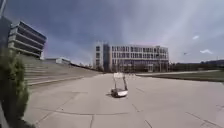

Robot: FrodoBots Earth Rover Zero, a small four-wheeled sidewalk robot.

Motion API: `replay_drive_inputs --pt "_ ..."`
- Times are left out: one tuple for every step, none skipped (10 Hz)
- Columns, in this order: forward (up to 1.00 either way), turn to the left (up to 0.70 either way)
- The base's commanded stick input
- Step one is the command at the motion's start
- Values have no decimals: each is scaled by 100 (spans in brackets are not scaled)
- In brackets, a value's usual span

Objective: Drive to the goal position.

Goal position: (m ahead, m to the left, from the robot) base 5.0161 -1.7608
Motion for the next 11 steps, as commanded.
replay_drive_inputs --pt "70 0" --pt "70 0" --pt "70 0" --pt "70 0" --pt "70 0" --pt "70 0" --pt "70 0" --pt "70 0" --pt "70 0" --pt "70 0" --pt "70 0"
